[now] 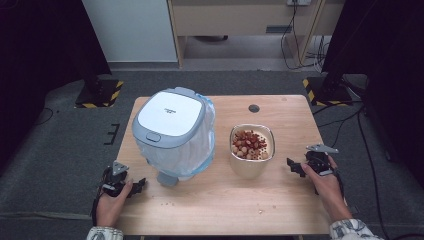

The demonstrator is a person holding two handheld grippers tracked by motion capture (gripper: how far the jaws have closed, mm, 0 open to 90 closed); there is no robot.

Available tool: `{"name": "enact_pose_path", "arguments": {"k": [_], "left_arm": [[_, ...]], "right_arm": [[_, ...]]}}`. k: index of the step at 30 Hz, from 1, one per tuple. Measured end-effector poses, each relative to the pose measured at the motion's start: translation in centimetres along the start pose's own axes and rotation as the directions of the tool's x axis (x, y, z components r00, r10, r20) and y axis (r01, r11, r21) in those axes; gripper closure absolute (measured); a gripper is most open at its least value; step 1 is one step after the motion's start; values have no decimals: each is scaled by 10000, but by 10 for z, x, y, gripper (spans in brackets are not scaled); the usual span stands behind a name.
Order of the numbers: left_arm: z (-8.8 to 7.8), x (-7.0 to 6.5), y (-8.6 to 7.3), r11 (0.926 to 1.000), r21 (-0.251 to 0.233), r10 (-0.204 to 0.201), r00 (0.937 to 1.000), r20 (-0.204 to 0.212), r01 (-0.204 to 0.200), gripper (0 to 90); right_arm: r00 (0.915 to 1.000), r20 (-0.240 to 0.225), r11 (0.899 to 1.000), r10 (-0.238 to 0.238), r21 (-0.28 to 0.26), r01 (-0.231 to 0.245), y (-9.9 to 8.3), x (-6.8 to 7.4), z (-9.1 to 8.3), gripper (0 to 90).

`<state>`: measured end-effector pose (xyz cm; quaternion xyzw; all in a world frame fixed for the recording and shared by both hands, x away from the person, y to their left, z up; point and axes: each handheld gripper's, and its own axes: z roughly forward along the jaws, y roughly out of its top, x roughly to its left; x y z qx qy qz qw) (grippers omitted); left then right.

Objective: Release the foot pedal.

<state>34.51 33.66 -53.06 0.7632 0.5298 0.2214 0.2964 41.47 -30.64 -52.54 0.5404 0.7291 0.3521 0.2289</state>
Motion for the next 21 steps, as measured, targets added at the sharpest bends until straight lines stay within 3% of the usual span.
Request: {"name": "enact_pose_path", "arguments": {"k": [3, 5, 10, 21], "left_arm": [[1, 0, -1, 10000, -87, -7, 10000, 99, 8, 100], [2, 0, -1, 9999, -134, -34, 9999, 163, 36, 91], [3, -2, -1, 9998, -187, 54, 9996, 288, -49, 81], [6, -7, -1, 9991, -316, 304, 9982, 519, -287, 43]], "right_arm": [[9999, 169, 9999, 22, 156, -25, -6, 0, 5, 58], [9998, 192, 9981, -33, 615, 21, -10, 2, 9, 49], [9988, 411, 9970, -273, 730, 243, -11, 6, 9, 41], [9984, 550, 9971, -162, 751, 120, -15, 9, 4, 33]]}}
